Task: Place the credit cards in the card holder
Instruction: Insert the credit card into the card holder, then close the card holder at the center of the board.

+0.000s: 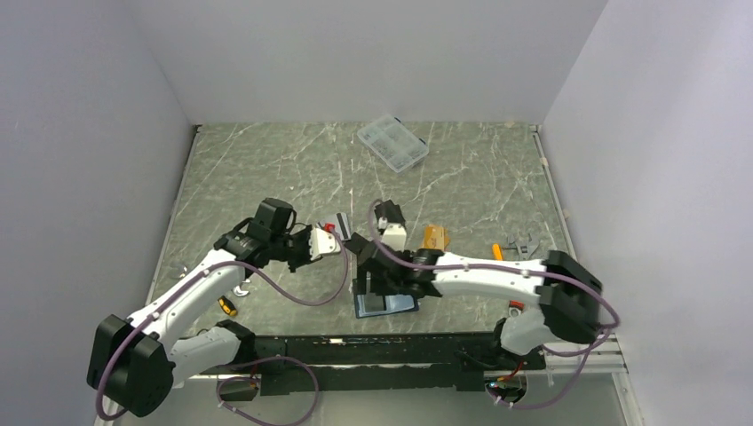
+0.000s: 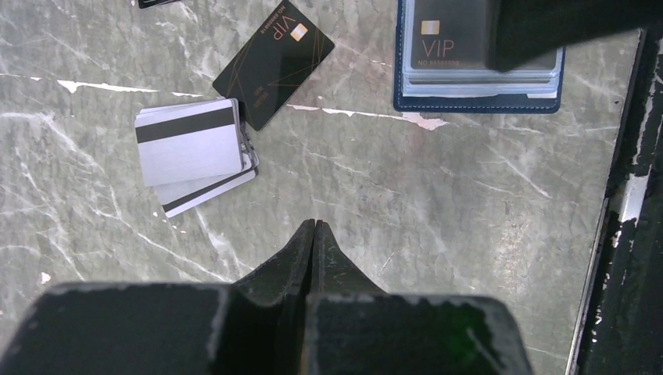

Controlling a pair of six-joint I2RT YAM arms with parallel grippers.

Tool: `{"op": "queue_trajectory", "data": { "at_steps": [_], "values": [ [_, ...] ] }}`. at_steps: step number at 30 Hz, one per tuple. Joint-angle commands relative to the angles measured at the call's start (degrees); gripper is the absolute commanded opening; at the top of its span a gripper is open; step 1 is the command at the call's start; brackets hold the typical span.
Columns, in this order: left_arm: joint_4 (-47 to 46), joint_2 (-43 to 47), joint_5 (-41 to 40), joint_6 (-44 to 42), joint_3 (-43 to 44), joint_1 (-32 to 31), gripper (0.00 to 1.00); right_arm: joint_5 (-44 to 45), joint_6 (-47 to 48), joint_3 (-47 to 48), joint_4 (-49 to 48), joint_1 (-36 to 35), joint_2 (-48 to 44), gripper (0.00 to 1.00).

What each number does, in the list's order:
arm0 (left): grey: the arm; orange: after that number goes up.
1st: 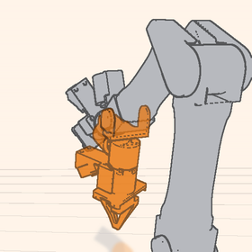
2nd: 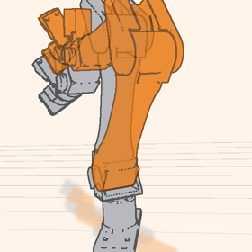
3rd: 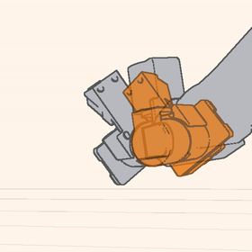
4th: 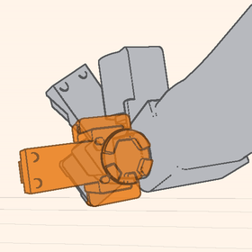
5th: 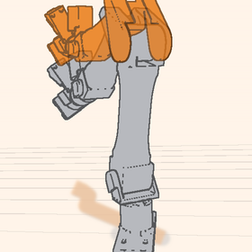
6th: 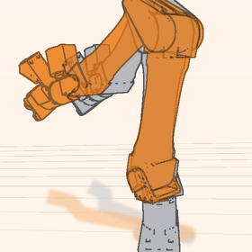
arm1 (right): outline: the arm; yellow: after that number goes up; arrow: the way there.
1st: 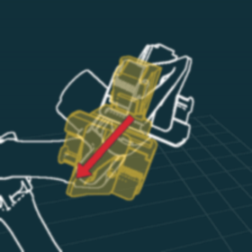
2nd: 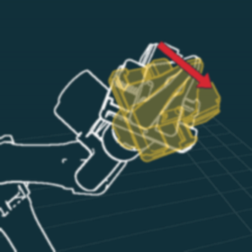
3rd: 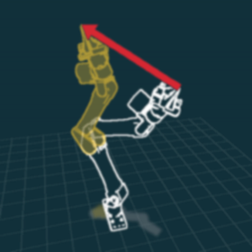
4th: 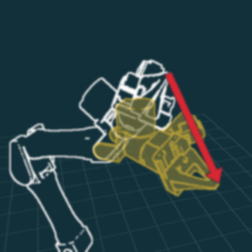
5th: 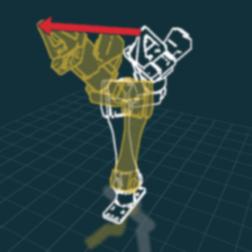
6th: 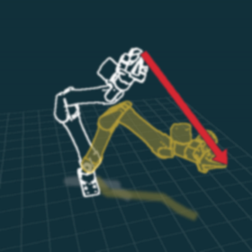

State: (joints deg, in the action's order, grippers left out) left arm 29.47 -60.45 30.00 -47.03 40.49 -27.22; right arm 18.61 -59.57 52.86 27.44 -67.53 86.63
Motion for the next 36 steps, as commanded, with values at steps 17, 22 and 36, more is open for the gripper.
{"op": "queue_trajectory", "data": {
  "at_steps": [17, 22, 36],
  "values": [
    [-5.9, -15.1, -7.4, -4.4, -0.4, -14.0, 0.03, -12.4, -2.2, -32.2, -3.4, 17.3, -44.4, 0.96],
    [-8.4, -18.4, -10.1, -4.7, -1.3, -17.9, 0.03, -16.1, -5.4, -40.7, -10.5, 18.8, -52.0, 0.95],
    [-10.1, -22.4, -14.6, -5.4, -1.3, -23.2, 0.01, -23.2, -7.5, -48.4, -35.3, 20.5, -38.3, 0.80]
  ]
}}
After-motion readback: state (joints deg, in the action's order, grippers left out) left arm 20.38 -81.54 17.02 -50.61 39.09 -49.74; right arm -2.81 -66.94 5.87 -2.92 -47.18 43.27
